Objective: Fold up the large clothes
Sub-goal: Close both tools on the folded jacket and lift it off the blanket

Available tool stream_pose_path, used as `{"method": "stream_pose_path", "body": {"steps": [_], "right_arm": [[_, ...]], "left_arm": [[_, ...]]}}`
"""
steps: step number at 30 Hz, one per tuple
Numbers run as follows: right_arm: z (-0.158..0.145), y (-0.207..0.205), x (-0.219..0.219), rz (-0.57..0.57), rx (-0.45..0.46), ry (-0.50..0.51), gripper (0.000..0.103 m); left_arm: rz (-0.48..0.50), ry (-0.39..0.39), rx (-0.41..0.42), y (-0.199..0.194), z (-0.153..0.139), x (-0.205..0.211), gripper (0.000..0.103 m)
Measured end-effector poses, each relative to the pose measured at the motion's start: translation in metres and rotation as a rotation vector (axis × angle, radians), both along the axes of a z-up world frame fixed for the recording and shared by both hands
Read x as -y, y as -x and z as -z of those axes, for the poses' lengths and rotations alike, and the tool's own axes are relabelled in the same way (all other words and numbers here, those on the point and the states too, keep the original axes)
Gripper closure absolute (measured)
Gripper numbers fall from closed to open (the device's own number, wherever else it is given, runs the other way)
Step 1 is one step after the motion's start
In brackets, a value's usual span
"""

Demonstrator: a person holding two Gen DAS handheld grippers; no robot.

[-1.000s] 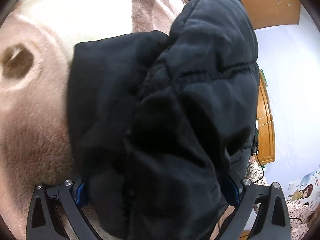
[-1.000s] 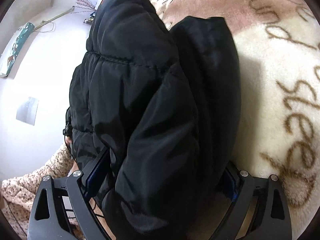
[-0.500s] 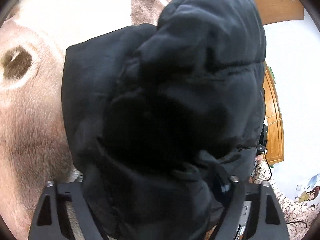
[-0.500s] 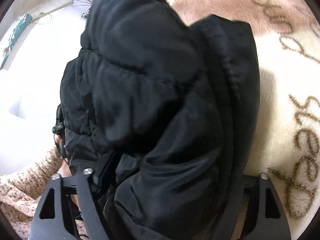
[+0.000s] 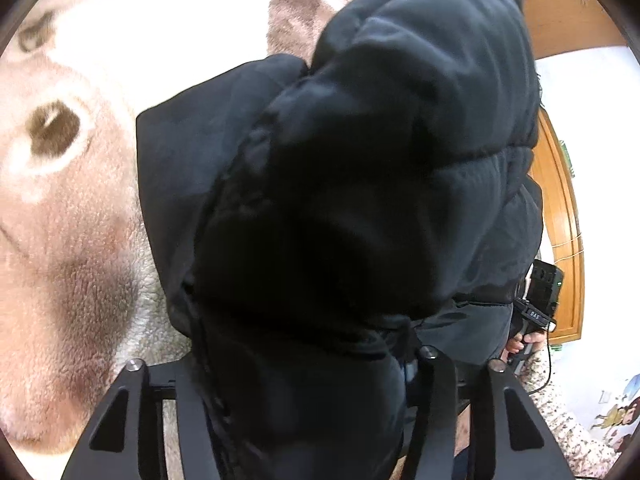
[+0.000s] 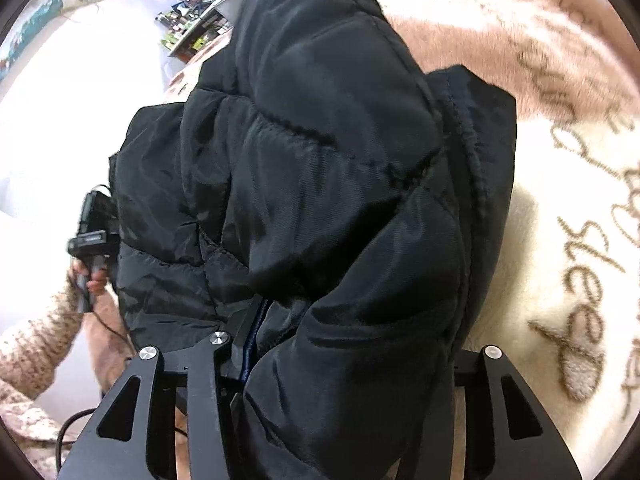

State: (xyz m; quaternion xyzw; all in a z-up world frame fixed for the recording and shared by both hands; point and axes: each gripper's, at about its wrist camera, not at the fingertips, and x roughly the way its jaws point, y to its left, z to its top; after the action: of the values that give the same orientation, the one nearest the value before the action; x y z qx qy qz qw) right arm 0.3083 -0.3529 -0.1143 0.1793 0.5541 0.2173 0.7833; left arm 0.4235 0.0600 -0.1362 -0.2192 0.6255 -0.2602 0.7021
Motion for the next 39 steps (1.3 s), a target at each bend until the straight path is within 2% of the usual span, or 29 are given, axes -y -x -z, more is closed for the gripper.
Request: {"method": "stream_pose_path", "body": {"steps": [5,8,16,18,24,29,37,39], "right_arm": [[-0.016,0.008,-0.027,0.007,0.056,0.102,0.065],[-0.025,0.015,-0.041,0.016,0.082,0.128,0.066],[-0.057,0.033,-0.069,0.030,0.163,0.116,0.069],[-0.063,0.036,-0.075,0.021,0.178,0.112,0.069],[-0.079,0.043,-0.090,-0.007,0.220,0.081,0.069],[-0.087,0.039,-0.126,-0.042,0.257,0.053,0.069],[-0.067,0.017,-0.176,-0.101,0.248,0.016,0.069],[-0.062,0.014,-0.186,-0.110,0.244,0.007,0.069]], "left_arm": [[-0.020,-0.016,0.010,0.002,-0.013,0.001,0.059],[-0.017,-0.023,0.037,0.011,-0.025,-0.001,0.061],[-0.019,-0.004,0.106,0.031,-0.052,-0.015,0.065],[-0.023,0.006,0.126,0.025,-0.057,-0.030,0.065],[-0.058,0.013,0.172,0.042,-0.077,-0.077,0.065],[-0.106,0.005,0.199,0.060,-0.089,-0.119,0.065],[-0.184,-0.049,0.195,0.095,-0.087,-0.191,0.065],[-0.197,-0.058,0.190,0.098,-0.100,-0.196,0.065]]}}
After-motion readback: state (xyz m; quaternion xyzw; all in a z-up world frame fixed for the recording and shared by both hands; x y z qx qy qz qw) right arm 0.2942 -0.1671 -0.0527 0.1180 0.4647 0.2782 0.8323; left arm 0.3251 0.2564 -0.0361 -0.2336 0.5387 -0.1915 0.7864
